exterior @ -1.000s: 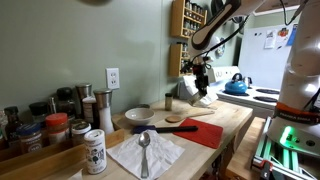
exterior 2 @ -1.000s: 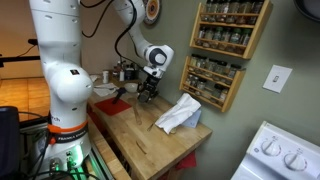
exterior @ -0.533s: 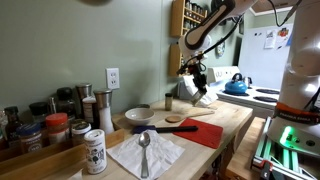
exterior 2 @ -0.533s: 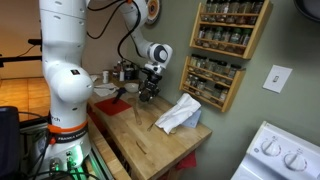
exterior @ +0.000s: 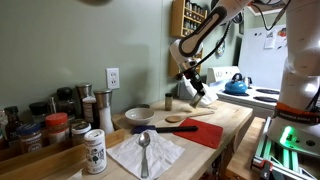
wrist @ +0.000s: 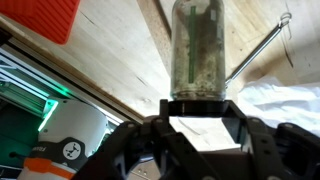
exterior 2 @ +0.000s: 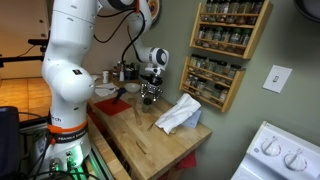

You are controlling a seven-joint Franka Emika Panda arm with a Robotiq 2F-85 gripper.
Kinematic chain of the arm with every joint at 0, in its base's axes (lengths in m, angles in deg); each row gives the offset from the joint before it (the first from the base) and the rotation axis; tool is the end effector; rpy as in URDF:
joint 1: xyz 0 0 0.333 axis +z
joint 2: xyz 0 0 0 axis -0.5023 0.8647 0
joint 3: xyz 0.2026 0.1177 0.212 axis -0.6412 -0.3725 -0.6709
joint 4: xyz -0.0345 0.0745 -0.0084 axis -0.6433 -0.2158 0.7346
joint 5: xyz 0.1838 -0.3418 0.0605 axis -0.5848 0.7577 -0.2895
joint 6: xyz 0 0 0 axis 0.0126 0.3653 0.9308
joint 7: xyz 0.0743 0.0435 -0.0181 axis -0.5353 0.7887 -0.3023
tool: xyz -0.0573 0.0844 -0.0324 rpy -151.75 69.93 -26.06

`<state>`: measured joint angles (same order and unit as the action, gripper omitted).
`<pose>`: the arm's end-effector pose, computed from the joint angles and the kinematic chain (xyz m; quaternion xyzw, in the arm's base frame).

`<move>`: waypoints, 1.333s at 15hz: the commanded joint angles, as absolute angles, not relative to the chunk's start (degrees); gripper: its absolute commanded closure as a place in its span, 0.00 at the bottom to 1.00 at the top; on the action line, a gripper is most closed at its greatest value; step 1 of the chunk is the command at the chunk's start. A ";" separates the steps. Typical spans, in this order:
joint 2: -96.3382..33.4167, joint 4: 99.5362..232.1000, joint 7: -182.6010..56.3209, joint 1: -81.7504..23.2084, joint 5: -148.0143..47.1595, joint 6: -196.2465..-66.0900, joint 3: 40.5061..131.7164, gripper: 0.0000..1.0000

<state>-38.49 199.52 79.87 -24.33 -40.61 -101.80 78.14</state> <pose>0.4798 0.0652 0.2795 0.3990 -0.8748 0.0377 0.2723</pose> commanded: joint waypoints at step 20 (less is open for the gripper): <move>-20.76 181.25 88.82 -15.47 -29.51 -84.05 79.27 0.19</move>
<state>-22.36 183.29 87.38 -16.71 -30.30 -86.03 78.58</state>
